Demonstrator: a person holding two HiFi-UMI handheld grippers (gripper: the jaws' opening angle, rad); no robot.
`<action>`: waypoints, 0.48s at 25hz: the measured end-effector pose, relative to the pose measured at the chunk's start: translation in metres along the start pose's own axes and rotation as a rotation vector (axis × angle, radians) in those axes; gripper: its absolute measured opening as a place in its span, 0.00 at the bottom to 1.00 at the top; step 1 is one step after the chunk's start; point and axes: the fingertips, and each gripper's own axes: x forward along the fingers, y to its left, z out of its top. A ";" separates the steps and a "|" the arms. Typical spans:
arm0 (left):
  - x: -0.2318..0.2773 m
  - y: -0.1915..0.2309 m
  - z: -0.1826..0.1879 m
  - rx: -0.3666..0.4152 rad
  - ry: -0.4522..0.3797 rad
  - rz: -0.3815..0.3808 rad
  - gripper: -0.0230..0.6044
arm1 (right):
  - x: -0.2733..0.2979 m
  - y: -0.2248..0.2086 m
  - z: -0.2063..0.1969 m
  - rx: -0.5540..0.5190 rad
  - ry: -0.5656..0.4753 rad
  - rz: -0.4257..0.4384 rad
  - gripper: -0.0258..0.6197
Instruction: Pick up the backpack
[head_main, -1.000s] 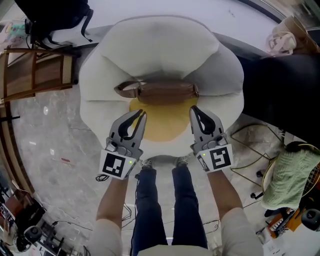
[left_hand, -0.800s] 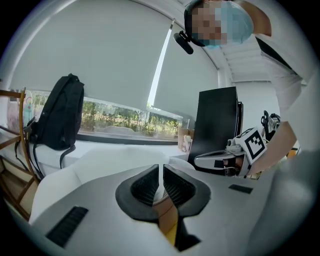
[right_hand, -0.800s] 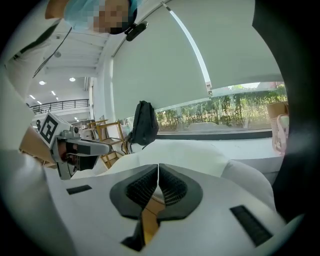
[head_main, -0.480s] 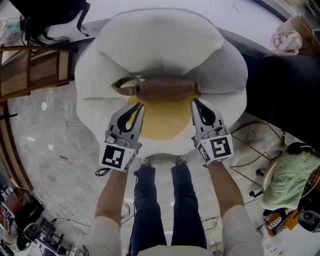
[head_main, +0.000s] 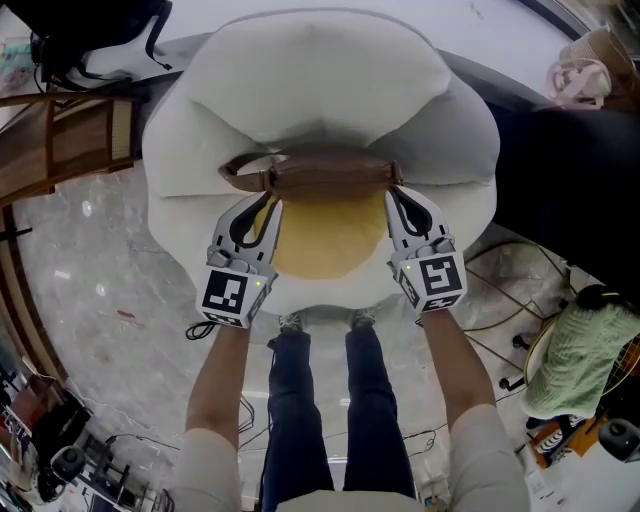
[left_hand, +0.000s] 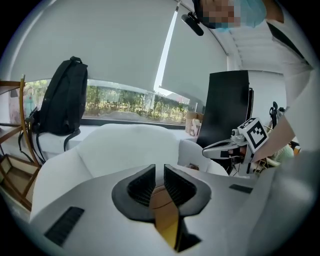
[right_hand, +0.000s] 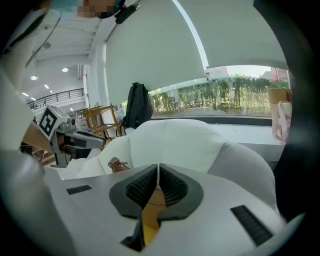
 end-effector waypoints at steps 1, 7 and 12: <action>0.002 0.001 -0.002 0.003 0.008 -0.003 0.11 | 0.003 -0.001 -0.002 -0.011 0.010 0.008 0.09; 0.013 0.009 -0.018 0.006 0.067 -0.005 0.24 | 0.020 -0.005 -0.019 -0.105 0.100 0.017 0.15; 0.018 0.020 -0.030 -0.021 0.092 0.034 0.42 | 0.032 -0.013 -0.032 -0.093 0.135 -0.012 0.44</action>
